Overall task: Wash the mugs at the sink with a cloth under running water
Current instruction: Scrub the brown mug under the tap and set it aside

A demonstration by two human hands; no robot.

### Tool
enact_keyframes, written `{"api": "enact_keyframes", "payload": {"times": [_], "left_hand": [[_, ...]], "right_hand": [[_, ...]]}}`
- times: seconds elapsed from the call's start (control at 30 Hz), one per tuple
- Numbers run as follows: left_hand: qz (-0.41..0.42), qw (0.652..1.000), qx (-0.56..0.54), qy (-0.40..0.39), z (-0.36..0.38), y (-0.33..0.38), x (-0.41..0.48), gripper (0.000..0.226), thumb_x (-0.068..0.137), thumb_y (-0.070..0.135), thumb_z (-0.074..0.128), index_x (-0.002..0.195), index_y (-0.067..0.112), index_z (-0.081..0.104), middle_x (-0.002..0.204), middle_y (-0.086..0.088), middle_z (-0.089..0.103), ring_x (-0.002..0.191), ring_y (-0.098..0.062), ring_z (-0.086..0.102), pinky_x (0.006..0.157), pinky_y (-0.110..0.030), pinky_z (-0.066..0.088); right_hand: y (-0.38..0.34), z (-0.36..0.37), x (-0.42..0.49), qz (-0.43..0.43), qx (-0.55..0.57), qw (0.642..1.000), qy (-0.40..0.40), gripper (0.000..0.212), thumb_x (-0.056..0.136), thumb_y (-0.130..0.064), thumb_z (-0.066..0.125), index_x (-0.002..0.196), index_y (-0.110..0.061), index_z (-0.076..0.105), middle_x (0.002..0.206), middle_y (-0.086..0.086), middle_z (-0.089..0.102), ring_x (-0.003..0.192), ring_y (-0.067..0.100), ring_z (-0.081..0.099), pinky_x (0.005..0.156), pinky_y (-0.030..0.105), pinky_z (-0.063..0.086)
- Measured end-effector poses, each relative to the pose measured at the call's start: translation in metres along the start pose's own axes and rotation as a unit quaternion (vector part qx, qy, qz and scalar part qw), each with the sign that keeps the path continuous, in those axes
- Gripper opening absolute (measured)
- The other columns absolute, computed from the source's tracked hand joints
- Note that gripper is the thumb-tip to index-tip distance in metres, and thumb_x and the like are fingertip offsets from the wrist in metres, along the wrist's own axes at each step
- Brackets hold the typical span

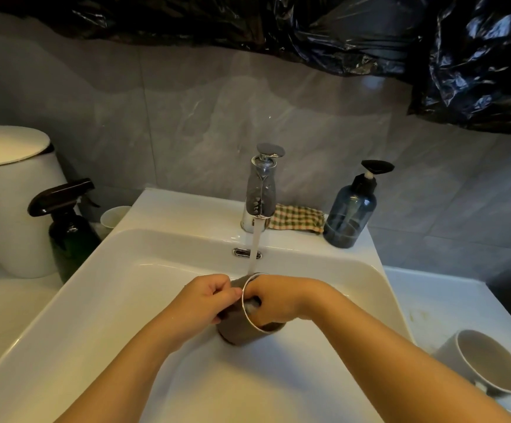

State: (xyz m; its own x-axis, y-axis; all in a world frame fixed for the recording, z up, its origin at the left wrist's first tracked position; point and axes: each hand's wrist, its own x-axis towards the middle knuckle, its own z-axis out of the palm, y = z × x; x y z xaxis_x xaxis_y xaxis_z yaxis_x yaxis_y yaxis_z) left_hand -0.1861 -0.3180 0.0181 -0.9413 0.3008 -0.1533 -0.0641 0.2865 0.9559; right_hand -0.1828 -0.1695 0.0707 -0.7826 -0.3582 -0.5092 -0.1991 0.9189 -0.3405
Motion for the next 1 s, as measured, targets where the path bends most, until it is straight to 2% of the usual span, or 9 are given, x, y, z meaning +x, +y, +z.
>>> {"api": "enact_keyframes", "payload": {"times": [0.17,0.3,0.43,0.57,0.67,0.73,0.83,0.9,1.0], "left_hand": [[0.016,0.999,-0.034,0.028,0.001,0.001,0.002,0.041,0.092,0.013,0.054,0.054,0.017,0.041,0.046,0.013,0.038,0.053,-0.009,0.038,0.054,-0.018,0.039],[0.051,0.997,-0.035,0.047,0.001,0.0,0.001,0.039,0.09,0.016,0.059,0.054,0.017,0.042,0.051,0.008,0.04,0.055,-0.011,0.038,0.055,-0.02,0.038],[0.082,0.995,-0.013,0.063,0.0,-0.001,0.001,0.033,0.073,0.032,0.061,0.049,0.022,0.042,0.052,0.007,0.038,0.059,-0.014,0.036,0.061,-0.03,0.032],[0.1,0.994,0.015,0.051,0.002,-0.006,0.002,0.038,0.081,0.026,0.064,0.049,0.026,0.044,0.047,0.011,0.037,0.056,-0.011,0.034,0.059,-0.028,0.032],[0.114,0.991,0.06,0.039,0.007,-0.008,0.002,0.039,0.086,0.025,0.062,0.054,0.023,0.041,0.043,0.013,0.039,0.052,-0.005,0.034,0.055,-0.018,0.031],[0.127,0.988,0.074,0.04,0.007,-0.007,0.002,0.039,0.088,0.022,0.062,0.056,0.019,0.039,0.043,0.014,0.04,0.049,-0.003,0.034,0.05,-0.014,0.028],[0.141,0.987,0.058,0.054,0.006,-0.006,-0.001,0.035,0.079,0.031,0.063,0.056,0.017,0.04,0.044,0.013,0.039,0.049,-0.004,0.034,0.049,-0.015,0.026],[0.147,0.985,0.068,0.064,0.006,-0.007,-0.001,0.032,0.076,0.035,0.059,0.057,0.018,0.041,0.045,0.014,0.041,0.05,-0.004,0.035,0.049,-0.015,0.027],[0.164,0.977,0.118,0.072,0.008,-0.007,-0.002,0.039,0.086,0.019,0.064,0.057,0.021,0.039,0.045,0.017,0.044,0.05,-0.003,0.039,0.049,-0.015,0.029]], "right_hand": [[-0.014,-0.001,0.022,0.112,-0.089,0.988,0.057,0.041,0.094,-0.013,0.051,0.134,-0.006,0.046,0.135,0.014,0.049,0.12,0.032,0.051,0.1,0.037,0.041],[-0.016,-0.001,0.027,0.114,-0.087,0.988,0.065,0.042,0.094,-0.011,0.052,0.135,-0.005,0.045,0.135,0.015,0.048,0.119,0.03,0.05,0.103,0.036,0.041],[-0.014,-0.003,0.008,0.021,0.081,0.988,0.127,0.028,0.093,-0.006,0.044,0.117,-0.002,0.058,0.115,0.015,0.058,0.103,0.026,0.053,0.092,0.032,0.045],[-0.011,-0.002,-0.002,0.025,0.051,0.997,0.043,0.026,0.092,-0.003,0.043,0.113,0.001,0.058,0.09,0.008,0.053,0.087,0.023,0.049,0.069,0.026,0.043],[-0.014,-0.001,0.01,0.1,-0.073,0.991,-0.044,0.032,0.095,-0.009,0.047,0.126,-0.002,0.052,0.115,0.012,0.058,0.098,0.027,0.052,0.092,0.033,0.043],[-0.014,0.004,0.016,0.14,-0.082,0.985,-0.056,0.036,0.097,-0.012,0.047,0.131,-0.004,0.047,0.12,0.011,0.053,0.109,0.026,0.051,0.101,0.033,0.038],[-0.009,0.007,0.014,0.103,0.025,0.993,0.05,0.032,0.095,-0.006,0.045,0.126,0.001,0.051,0.122,0.017,0.055,0.113,0.031,0.052,0.098,0.035,0.04],[-0.004,0.009,0.007,0.089,0.118,0.987,0.062,0.026,0.095,-0.004,0.042,0.117,0.0,0.055,0.108,0.016,0.057,0.098,0.026,0.054,0.094,0.036,0.044],[-0.002,0.013,0.002,0.076,0.373,0.922,0.069,0.021,0.091,-0.006,0.041,0.099,0.001,0.06,0.091,0.015,0.06,0.088,0.024,0.058,0.091,0.037,0.05]]}}
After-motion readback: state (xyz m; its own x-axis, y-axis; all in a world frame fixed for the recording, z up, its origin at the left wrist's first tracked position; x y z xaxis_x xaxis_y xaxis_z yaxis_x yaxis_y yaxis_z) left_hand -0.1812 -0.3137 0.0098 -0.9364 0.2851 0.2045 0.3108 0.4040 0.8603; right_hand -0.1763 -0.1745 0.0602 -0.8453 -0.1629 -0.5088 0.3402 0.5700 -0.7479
